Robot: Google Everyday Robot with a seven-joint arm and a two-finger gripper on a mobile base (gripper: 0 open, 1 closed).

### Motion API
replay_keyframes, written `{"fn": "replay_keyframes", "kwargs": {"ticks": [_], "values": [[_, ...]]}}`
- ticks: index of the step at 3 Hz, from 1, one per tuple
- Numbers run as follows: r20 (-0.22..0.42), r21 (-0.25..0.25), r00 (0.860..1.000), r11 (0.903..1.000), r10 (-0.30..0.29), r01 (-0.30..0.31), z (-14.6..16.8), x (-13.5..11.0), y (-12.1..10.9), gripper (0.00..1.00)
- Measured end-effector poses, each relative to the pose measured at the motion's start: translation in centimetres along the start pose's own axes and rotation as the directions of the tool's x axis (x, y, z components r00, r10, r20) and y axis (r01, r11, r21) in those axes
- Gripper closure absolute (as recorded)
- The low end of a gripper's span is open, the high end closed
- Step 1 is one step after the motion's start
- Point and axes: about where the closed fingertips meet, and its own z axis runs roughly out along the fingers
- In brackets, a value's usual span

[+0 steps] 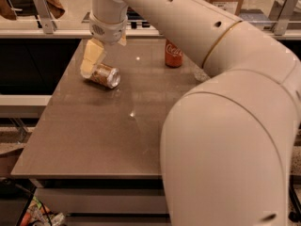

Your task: Place orange can upright

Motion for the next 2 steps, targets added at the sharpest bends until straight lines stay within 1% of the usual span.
{"fn": "replay_keyframes", "kwargs": {"ticks": [1,2], "values": [[-0.063,-0.005,0.998,1.0,0.007,-0.007,2.5,-0.4,0.0,0.0],[-0.109,-0.002,0.994,0.9999,0.014,-0.014,3.9,-0.6,-0.1,0.0]]}}
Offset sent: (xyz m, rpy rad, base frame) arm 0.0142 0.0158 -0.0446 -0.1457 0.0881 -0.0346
